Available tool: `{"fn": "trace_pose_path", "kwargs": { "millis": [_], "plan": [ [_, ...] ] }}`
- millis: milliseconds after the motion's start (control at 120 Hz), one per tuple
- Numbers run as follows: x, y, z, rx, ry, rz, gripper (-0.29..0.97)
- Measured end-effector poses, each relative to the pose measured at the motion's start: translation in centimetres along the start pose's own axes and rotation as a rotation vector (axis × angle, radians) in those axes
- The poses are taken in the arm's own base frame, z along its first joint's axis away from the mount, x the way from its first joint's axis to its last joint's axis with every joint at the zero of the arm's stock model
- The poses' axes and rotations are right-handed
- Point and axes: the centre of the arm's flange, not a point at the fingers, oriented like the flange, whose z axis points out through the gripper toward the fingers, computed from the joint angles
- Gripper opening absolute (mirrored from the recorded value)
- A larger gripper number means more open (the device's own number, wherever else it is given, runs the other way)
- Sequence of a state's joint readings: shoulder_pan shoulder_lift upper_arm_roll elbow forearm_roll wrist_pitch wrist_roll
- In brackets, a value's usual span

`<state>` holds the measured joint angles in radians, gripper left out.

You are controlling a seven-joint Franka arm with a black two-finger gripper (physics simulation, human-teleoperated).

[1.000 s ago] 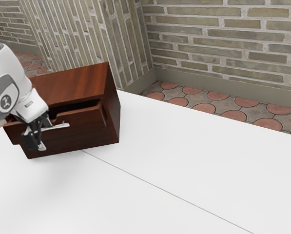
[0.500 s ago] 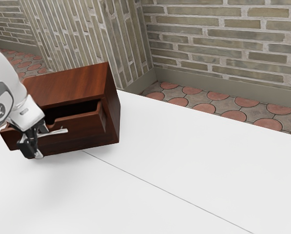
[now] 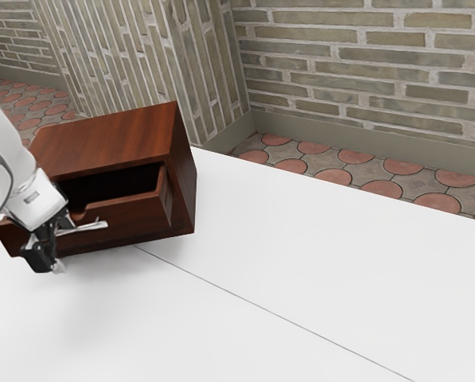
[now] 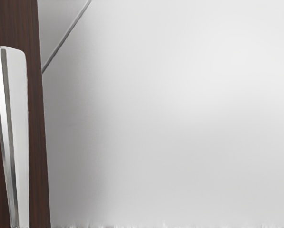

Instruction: Pull the drawer handle with one arm to open the drawer

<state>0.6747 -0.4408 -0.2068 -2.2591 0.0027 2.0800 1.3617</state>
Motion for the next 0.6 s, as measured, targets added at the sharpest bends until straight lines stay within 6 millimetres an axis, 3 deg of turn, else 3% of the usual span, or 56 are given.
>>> {"fn": "trace_pose_path", "kwargs": {
  "millis": [600],
  "plan": [
    [0.4, 3.7, -0.7, 0.017, 0.015, 0.004, 0.68]
  ]
}}
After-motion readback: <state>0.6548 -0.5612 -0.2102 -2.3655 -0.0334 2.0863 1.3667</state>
